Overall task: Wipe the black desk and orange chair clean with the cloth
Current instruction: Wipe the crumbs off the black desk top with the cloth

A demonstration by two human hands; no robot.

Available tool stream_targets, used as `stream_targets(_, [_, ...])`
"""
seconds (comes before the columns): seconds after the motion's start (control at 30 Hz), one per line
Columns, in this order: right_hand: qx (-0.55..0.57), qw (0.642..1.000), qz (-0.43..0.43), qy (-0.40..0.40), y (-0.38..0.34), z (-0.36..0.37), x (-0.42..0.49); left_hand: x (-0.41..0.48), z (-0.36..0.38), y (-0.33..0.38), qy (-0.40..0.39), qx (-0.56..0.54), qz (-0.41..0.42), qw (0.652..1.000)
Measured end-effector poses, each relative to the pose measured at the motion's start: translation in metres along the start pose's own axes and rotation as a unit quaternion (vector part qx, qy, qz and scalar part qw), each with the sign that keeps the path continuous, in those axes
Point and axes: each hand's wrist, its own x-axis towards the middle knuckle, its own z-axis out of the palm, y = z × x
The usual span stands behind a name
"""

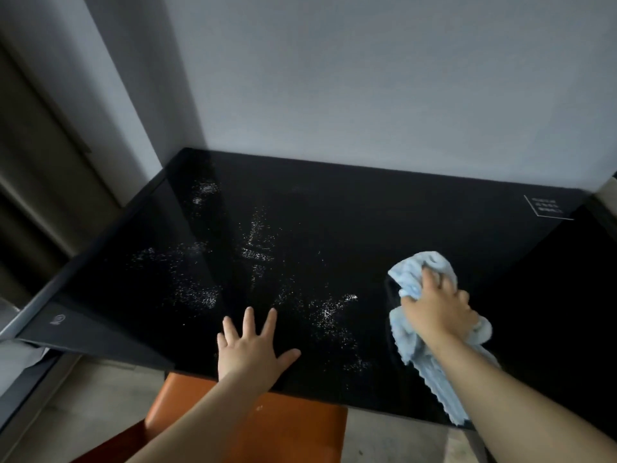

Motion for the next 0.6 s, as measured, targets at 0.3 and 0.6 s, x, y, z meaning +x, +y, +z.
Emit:
stream_targets(0.3, [0.087, 0.942, -0.324, -0.023, -0.039, 0.024, -0.05, 0.007, -0.019, -0.013, -0.026, -0.003, 0.042, 0.999])
stream_targets(0.6, [0.026, 0.948, -0.316, -0.016, -0.045, 0.027, -0.066, 0.005, -0.025, -0.012, -0.027, -0.009, 0.051, 0.998])
